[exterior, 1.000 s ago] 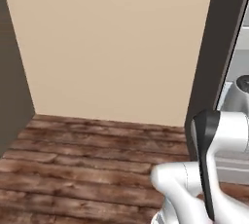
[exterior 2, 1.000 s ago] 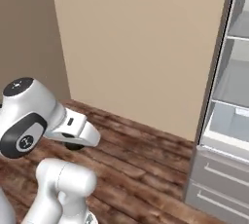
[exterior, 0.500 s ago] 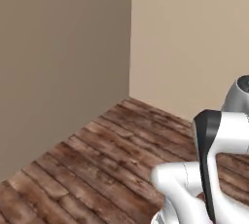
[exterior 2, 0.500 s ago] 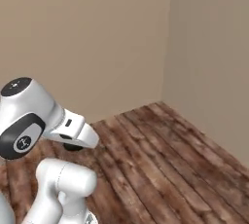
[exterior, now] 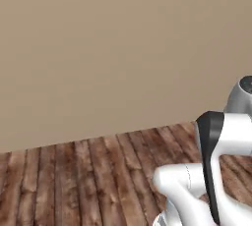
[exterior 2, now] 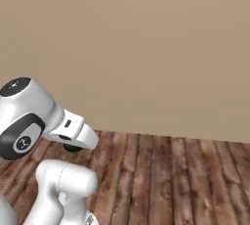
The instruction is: Take the cheese, fish, and squash from the fridge and place them on the plate on the dining counter to create an appetizer plate.
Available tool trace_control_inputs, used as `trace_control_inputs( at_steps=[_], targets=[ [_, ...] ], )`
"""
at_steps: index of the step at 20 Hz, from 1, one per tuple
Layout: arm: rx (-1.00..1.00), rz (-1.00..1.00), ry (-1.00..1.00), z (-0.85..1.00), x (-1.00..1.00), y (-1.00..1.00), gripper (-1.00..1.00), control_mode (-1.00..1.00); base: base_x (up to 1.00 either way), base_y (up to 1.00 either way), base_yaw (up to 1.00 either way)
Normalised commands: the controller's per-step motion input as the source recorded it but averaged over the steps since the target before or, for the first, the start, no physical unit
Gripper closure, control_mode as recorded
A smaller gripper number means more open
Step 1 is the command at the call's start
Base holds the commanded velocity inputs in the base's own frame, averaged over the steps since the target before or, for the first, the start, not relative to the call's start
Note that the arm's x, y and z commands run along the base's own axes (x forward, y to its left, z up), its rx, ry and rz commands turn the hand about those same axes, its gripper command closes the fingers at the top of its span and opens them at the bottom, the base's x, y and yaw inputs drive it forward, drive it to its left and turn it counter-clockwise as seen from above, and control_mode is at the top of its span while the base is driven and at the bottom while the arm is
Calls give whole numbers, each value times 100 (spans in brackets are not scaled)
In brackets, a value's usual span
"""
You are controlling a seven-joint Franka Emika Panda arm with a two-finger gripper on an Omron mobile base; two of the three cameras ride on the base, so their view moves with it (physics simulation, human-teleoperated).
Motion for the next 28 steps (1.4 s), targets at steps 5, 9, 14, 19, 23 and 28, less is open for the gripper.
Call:
trace_control_inputs(
  at_steps=[5, 9, 14, 19, 23, 28],
  targets=[
    [0, 0, 0, 0, 0, 0, 100, 100, 81, -8, 83],
    [0, 0, 0, 0, 0, 0, 100, 100, 100, -42, 72],
    [0, 0, 0, 0, 0, 0, 100, 100, 100, -47, 67],
    [0, 0, 0, 0, 0, 0, 100, 100, 100, -38, 67],
    [0, 0, 0, 0, 0, 0, 100, 100, 100, -23, 74],
    [0, 0, 0, 0, 0, 0, 100, 100, 100, -11, 78]
  ],
)
